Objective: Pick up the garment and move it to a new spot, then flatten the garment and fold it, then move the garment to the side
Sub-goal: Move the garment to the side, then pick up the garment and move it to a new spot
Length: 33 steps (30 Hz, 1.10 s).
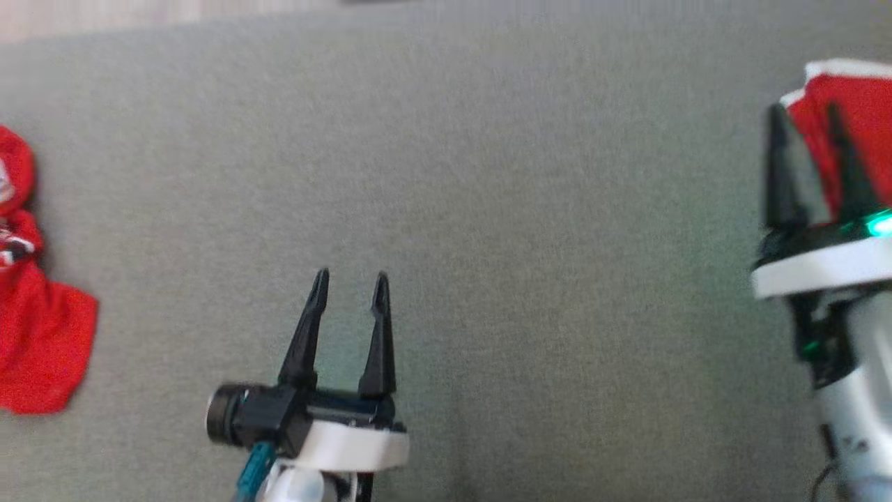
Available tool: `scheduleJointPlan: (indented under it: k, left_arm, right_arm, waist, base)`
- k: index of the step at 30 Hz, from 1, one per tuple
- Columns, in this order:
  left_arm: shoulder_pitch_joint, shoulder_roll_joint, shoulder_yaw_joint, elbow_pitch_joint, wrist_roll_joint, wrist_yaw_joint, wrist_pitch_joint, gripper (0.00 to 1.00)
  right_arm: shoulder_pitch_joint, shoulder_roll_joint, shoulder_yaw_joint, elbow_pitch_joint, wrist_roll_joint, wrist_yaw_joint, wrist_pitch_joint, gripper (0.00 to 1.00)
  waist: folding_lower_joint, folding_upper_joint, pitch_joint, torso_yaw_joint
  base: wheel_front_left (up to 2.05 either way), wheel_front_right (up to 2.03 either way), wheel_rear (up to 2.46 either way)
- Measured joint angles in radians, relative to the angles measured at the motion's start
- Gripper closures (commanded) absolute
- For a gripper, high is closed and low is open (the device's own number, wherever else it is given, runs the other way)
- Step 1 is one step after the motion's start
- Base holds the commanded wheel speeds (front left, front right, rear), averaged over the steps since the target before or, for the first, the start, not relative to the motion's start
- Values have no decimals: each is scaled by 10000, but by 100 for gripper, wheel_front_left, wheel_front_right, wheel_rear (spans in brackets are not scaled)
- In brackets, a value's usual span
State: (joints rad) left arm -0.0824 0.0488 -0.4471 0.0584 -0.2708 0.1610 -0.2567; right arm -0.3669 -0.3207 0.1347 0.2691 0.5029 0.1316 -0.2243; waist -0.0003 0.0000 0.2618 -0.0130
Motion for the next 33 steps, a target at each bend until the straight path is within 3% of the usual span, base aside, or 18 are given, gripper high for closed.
scheduleJointPlan:
  k: [8, 13, 23, 33]
  left_arm:
    - [974, 6, 173, 211, -656, 63, 2, 0]
    - [1873, 25, 512, 228, -477, -33, 2, 0]
    - [3181, 40, 1714, -284, 144, 165, 2, 0]
    - [3386, 40, 2104, -320, 761, -40, 2, 0]
  right_arm:
    - [1450, 1016, 571, -15, -439, 0, -182, 0]
    - [3128, 1476, 349, 159, -1505, 0, -257, 0]
    - [5466, 2261, -499, -581, -3979, 0, -265, 0]
    - [5715, 2585, -662, -715, -4604, 0, -265, 0]
  waist:
    - [-1, 0, -1556, 345]
    - [-1, 1, -2564, 587]
    - [1, 0, -3297, 595]
    - [3, 1, -3561, 443]
  base:
    - [0, 0, 0]
    - [0, 0, 0]
    - [0, 0, 0]
    - [0, 0, 0]
